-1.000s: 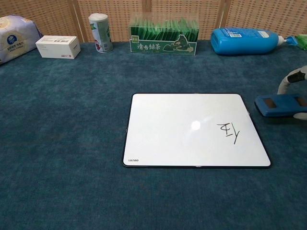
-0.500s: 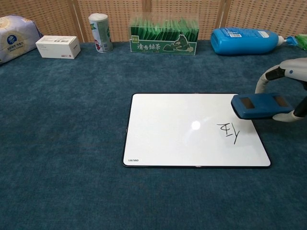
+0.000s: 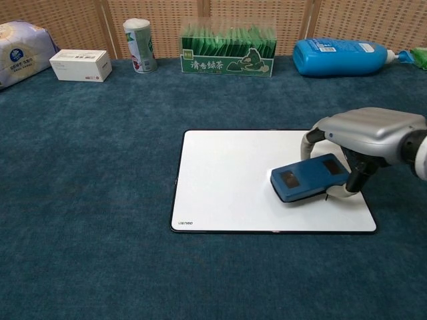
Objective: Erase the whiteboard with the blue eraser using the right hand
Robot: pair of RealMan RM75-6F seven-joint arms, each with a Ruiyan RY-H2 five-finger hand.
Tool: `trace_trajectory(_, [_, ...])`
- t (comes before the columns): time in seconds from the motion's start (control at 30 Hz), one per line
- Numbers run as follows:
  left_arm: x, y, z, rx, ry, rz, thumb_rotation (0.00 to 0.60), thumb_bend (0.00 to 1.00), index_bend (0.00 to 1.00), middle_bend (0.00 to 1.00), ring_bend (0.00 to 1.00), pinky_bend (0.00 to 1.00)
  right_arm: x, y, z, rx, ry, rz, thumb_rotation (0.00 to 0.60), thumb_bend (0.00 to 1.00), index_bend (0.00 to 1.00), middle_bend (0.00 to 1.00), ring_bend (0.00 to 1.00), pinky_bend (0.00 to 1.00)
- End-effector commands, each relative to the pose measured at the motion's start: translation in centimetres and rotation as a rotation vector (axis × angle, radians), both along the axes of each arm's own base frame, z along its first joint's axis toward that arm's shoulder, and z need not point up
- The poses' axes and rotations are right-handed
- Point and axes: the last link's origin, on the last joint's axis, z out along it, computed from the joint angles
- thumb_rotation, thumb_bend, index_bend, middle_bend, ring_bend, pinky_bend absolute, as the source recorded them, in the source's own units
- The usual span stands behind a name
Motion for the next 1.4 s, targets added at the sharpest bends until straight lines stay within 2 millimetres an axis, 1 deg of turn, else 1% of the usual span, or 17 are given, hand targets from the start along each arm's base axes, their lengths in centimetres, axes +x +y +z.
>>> trace_trajectory(0.03, [-0.2, -0.1, 0.1, 0.003, 0.003, 0.005, 0.6, 0.27, 0.33, 0.29, 0.26, 0.17, 0.7, -0.6, -1.0, 0.005, 0.002, 0.009, 0.6, 0.35, 0.74, 0.27, 0.13, 0.16])
trace_trajectory(0.3, [-0.6, -0.3, 0.4, 0.008, 0.004, 0.015, 0.6, 0.27, 0.33, 0.29, 0.25, 0.17, 0.5, -1.5, -1.3, -0.003, 0.01, 0.003, 0.6, 0.35, 0.74, 0.27, 0.13, 0.15])
trace_trajectory(0.6, [-0.1, -0.3, 0.3, 0.005, 0.007, 0.003, 0.6, 0.27, 0.33, 0.29, 0.26, 0.17, -1.1, -1.6, -1.4, 0.006, 0.011, -0.032, 0.6, 0.35, 0.74, 0.27, 0.13, 0.15])
trace_trajectory(0.73, [0.1, -0.3, 0.3, 0.006, 0.008, 0.0, 0.6, 0.27, 0.33, 0.29, 0.26, 0.17, -1.6, -1.8, -1.0, -0.005, 0.009, -0.04, 0.6, 0.35, 0.74, 0.27, 0.13, 0.15])
trace_trajectory(0.77, [0.1, -0.3, 0.3, 0.006, 0.009, 0.0, 0.6, 0.27, 0.33, 0.29, 0.26, 0.17, -1.7, -1.8, -0.9, -0.008, 0.007, -0.043, 0.6, 0.35, 0.74, 0.27, 0.13, 0.14])
trace_trajectory(0.87, [0.2, -0.3, 0.4, 0.008, 0.008, -0.003, 0.6, 0.27, 0.33, 0.29, 0.26, 0.17, -1.9, -1.9, -0.5, -0.019, 0.011, -0.042, 0.6, 0.35, 0.74, 0.27, 0.13, 0.06])
trace_trajectory(0.97, [0.3, -0.4, 0.3, 0.005, 0.007, -0.006, 0.6, 0.27, 0.33, 0.29, 0.25, 0.16, -2.1, -1.9, -0.1, -0.035, 0.009, -0.047, 0.6, 0.35, 0.75, 0.27, 0.13, 0.04])
trace_trajectory(1.03, [0.4, -0.4, 0.2, 0.004, 0.007, -0.007, 0.6, 0.27, 0.33, 0.29, 0.25, 0.16, -2.2, -1.8, 0.2, -0.042, 0.006, -0.051, 0.6, 0.36, 0.76, 0.27, 0.1, 0.04])
trace_trajectory(1.17, [0.4, -0.3, 0.2, 0.003, 0.005, -0.008, 0.6, 0.27, 0.33, 0.29, 0.26, 0.15, -2.4, -1.7, 0.6, -0.056, 0.0, -0.053, 0.6, 0.36, 0.75, 0.25, 0.01, 0.04])
trace_trajectory(1.4, [0.4, -0.3, 0.1, 0.0, 0.002, -0.011, 0.6, 0.27, 0.34, 0.29, 0.25, 0.14, -2.4, -1.8, 0.5, -0.064, -0.019, -0.053, 0.6, 0.36, 0.75, 0.25, 0.0, 0.03])
